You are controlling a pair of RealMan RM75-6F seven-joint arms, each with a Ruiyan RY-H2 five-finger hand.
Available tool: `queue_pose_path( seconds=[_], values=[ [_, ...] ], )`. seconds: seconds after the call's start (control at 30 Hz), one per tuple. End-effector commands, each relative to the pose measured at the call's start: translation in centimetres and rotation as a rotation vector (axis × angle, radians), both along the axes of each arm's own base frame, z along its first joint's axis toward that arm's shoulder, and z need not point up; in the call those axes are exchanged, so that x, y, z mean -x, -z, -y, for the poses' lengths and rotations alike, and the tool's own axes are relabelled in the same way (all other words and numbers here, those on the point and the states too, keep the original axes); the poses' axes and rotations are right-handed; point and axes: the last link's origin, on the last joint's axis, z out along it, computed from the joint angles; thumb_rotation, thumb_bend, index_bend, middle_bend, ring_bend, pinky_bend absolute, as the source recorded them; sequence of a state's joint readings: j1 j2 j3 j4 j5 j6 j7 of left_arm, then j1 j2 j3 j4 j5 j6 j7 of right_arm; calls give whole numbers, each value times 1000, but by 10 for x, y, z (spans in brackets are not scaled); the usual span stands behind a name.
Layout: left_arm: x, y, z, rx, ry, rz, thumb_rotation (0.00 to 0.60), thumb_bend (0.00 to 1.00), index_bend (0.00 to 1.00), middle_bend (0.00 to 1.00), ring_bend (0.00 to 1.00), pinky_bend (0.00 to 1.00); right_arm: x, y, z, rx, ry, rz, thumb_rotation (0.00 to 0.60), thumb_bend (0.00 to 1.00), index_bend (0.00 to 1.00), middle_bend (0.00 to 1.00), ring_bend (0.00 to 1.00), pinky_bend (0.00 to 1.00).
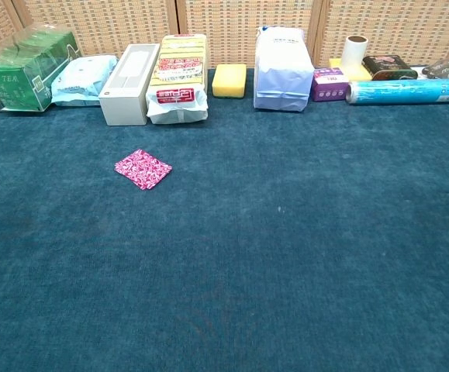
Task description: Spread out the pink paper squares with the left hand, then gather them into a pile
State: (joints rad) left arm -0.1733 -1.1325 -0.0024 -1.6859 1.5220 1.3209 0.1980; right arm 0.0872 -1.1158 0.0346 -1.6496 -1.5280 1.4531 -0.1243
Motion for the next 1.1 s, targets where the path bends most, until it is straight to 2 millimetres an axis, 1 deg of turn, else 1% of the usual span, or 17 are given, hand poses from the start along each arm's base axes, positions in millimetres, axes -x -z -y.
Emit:
queue_pose_path(
  seconds=[0.03,0.1,0.13,0.2,0.23,0.27,0.33,0.43,0.53,0.63,0.77,0.87,0.93,1.1],
  values=[
    [-24,14,-16,156,57,20,600,139,0,0,0,64,0,-1,0,-1,1,8,600,0,102,0,0,0],
    [-38,22,-26,245,42,33,600,139,0,0,0,64,-2,-2,-1,-3,-6,18,600,0,102,0,0,0],
    [-42,24,-30,267,37,34,600,139,0,0,0,64,-2,-3,-2,-5,-8,20,600,0,102,0,0,0],
    [-57,32,-44,321,39,41,600,130,0,0,0,64,-2,-3,-2,-9,-10,23,600,0,102,0,0,0],
    [-79,47,-54,389,52,90,600,122,0,0,0,64,0,-3,-1,-13,-3,21,600,0,102,0,0,0],
    [-87,54,-64,423,37,110,600,112,0,0,0,64,1,-3,0,-13,1,21,600,0,102,0,0,0],
    [-97,64,-83,453,25,97,600,76,0,0,0,63,1,-3,0,-13,4,24,600,0,102,0,0,0],
    [-110,78,-98,458,31,86,600,16,0,0,0,49,1,-3,1,-14,7,27,600,0,102,0,0,0],
    [-122,91,-110,460,37,86,600,1,0,0,0,37,1,-4,2,-12,10,28,600,0,102,0,0,0],
    [-128,101,-117,466,28,78,600,0,0,0,0,37,3,-4,3,-14,17,26,600,0,101,0,0,0],
    [-135,120,-125,488,15,47,600,0,0,0,1,37,4,-5,4,-12,23,35,600,0,101,0,0,0],
    [-138,133,-131,483,23,-19,600,1,0,0,42,37,5,-6,4,-13,30,44,600,0,101,0,0,0],
    [-143,141,-133,483,20,-40,600,3,0,0,73,37,5,-8,5,-9,34,49,600,0,102,0,0,0],
    [-154,153,-132,496,10,-38,600,4,0,0,78,38,6,-9,4,-12,38,60,600,0,102,0,0,0]
  ],
)
